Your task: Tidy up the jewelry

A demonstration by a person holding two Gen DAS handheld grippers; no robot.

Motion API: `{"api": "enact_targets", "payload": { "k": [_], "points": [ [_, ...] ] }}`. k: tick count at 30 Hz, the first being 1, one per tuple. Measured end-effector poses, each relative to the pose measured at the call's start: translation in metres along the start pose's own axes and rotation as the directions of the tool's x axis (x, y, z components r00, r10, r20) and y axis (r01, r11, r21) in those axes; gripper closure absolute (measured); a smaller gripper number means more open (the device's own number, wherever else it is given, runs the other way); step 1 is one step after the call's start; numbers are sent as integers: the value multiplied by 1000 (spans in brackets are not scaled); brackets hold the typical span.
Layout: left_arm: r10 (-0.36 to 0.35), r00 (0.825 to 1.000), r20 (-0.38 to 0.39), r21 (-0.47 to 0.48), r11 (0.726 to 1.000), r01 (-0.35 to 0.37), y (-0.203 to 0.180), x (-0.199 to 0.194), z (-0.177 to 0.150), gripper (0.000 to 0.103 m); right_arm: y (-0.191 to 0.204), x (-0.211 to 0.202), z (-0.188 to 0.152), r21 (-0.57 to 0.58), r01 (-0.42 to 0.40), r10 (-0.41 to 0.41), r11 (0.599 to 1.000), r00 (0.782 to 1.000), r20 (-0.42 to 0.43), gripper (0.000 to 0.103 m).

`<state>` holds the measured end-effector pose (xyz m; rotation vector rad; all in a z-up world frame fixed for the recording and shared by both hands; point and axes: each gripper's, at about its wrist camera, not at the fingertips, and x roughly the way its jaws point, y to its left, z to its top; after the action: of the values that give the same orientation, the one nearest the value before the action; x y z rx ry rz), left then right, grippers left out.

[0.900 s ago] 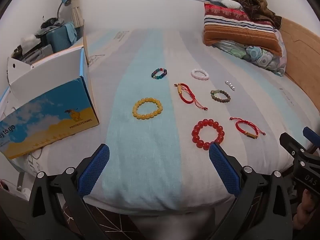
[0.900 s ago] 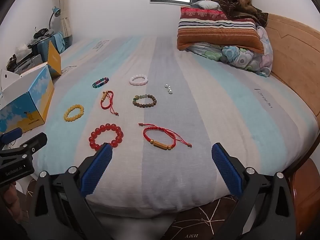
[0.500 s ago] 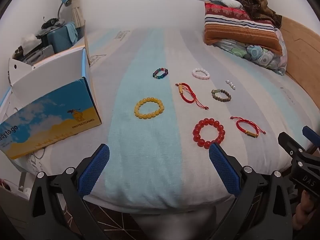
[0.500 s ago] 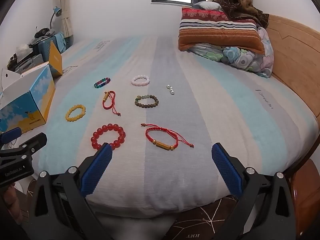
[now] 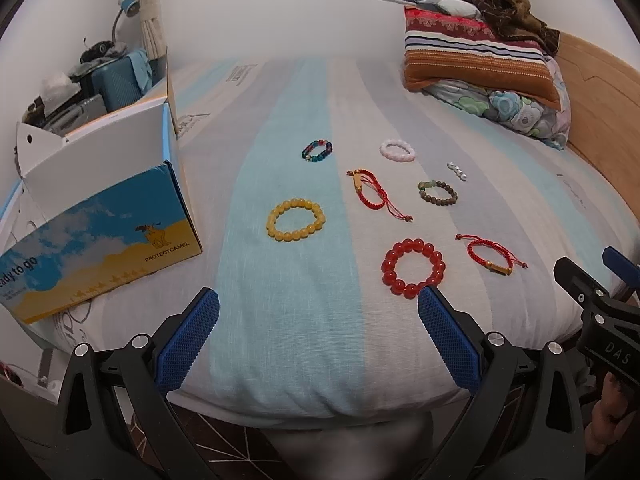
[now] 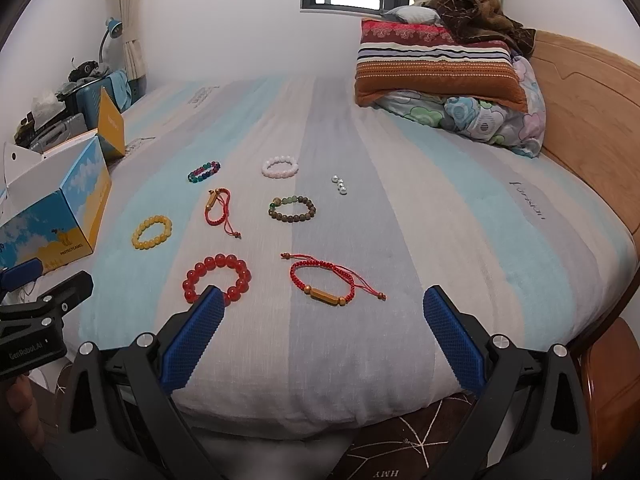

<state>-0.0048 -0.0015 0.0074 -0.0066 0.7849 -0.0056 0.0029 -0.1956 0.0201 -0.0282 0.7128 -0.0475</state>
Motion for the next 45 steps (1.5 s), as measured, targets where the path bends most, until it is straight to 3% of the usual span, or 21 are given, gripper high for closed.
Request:
{"api": "enact_targets", "payload": {
  "k": [45],
  "points": [
    [0,1000,23,16,1000,0,-4,-13,-2,6,2,-10,-1,-15,-2,2,1000,1000,14,7]
  ]
}}
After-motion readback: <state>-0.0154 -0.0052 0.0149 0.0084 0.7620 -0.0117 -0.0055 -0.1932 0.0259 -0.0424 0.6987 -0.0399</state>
